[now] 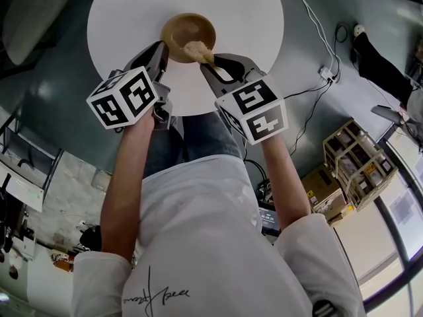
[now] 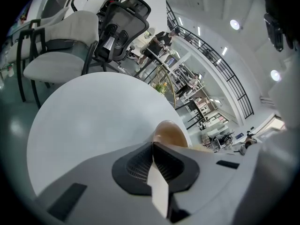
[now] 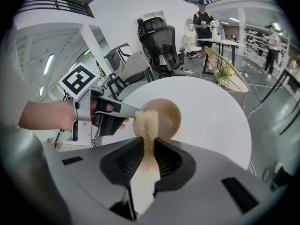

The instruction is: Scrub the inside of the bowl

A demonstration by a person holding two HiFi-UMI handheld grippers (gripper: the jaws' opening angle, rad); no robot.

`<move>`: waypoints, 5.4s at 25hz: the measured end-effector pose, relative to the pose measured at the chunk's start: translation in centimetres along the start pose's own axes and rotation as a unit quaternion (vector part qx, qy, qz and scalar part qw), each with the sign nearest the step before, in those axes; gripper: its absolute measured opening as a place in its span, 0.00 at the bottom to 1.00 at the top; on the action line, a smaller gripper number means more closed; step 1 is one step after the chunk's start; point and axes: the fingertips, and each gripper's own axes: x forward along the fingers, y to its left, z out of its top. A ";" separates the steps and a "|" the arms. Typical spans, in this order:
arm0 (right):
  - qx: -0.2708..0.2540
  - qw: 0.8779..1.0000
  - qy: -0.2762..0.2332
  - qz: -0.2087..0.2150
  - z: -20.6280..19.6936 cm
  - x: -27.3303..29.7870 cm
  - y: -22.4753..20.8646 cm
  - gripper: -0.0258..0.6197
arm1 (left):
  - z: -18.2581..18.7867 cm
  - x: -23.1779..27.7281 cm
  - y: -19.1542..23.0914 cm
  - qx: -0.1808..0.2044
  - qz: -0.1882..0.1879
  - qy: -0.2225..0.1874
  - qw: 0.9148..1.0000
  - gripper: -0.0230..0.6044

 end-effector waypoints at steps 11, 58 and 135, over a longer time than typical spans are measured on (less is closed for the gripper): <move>-0.016 1.000 0.003 -0.008 0.2 -0.5 -1.3 0.17 | 0.2 0.0 0.0 0.005 0.000 0.001 1.000 0.06; 0.024 0.997 -0.049 -0.053 2.4 -2.6 -1.1 0.17 | 1.4 -3.6 -2.2 0.056 -0.049 0.011 0.997 0.17; 0.068 0.927 -0.339 -0.145 7.3 -22.1 16.9 0.16 | 2.5 -26.3 -17.9 0.307 -0.135 -0.173 0.926 0.04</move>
